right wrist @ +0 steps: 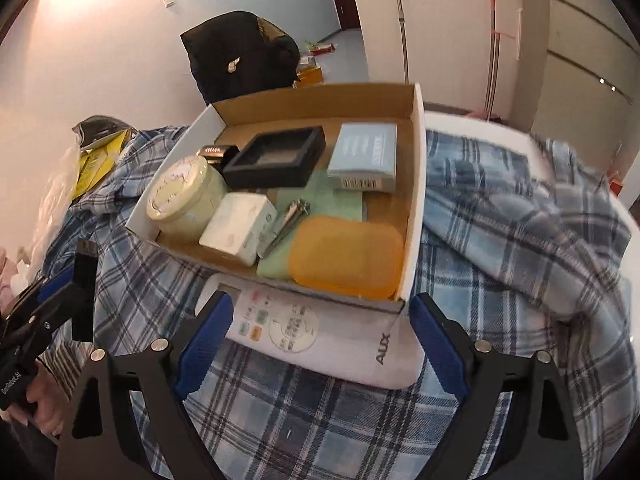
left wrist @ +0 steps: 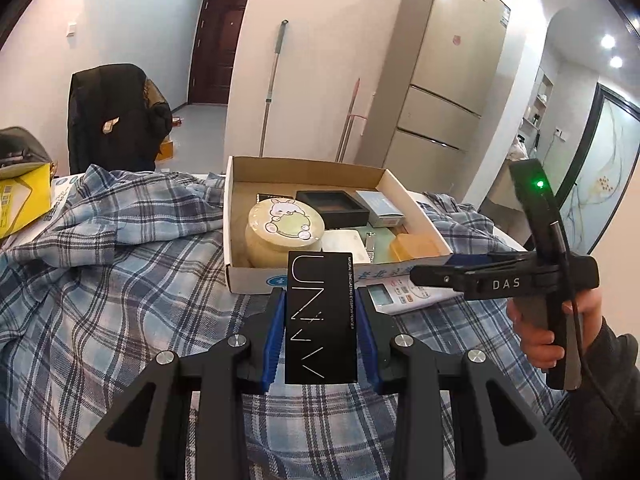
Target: Organize rigid objects
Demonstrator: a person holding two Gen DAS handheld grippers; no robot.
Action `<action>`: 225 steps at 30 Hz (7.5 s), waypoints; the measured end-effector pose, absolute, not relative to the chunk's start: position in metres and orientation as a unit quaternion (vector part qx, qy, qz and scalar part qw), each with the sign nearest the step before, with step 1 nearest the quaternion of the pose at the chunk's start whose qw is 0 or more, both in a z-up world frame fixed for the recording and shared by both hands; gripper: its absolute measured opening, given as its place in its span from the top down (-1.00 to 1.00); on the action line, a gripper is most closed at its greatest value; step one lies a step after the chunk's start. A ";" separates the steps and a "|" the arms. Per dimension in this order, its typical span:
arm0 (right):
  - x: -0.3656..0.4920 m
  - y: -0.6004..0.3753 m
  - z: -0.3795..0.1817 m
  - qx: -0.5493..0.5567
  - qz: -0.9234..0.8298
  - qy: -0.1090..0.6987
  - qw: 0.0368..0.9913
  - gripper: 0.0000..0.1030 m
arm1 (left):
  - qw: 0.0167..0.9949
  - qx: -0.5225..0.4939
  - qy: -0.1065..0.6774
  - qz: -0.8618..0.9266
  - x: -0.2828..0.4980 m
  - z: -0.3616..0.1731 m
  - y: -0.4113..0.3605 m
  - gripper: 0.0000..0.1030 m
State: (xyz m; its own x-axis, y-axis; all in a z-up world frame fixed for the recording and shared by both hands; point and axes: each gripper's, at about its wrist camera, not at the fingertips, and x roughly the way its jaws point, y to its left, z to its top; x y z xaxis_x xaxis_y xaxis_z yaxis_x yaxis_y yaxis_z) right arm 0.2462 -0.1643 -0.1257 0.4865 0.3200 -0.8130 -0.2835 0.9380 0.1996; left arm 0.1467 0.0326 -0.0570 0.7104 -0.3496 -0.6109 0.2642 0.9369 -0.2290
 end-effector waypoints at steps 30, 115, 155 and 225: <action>0.190 -0.098 -0.140 -0.102 0.170 0.490 0.849 -0.07 | 0.924 -0.074 0.340 -0.156 0.146 -0.058 0.036 0.30; 0.287 -0.165 -0.068 0.045 0.048 0.414 0.908 -0.45 | 0.902 -0.005 0.396 -0.171 0.261 -0.046 -0.001 0.30; 0.111 -0.168 -0.001 -0.010 0.033 0.257 0.966 -0.68 | 0.974 0.036 0.168 -0.144 0.104 0.036 -0.005 -0.69; 0.034 -0.161 -0.054 -0.021 -0.043 0.097 0.994 -0.99 | 0.992 -0.004 0.077 -0.098 0.033 -0.020 0.034 -1.00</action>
State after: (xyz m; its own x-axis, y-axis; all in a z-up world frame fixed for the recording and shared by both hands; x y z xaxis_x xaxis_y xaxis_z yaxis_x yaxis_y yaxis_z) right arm 0.0345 -0.1611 -0.0536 0.9775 -0.0905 -0.1906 0.0823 0.9953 -0.0503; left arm 0.0327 0.0342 -0.0198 0.9688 -0.1960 -0.1514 0.1947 0.9806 -0.0237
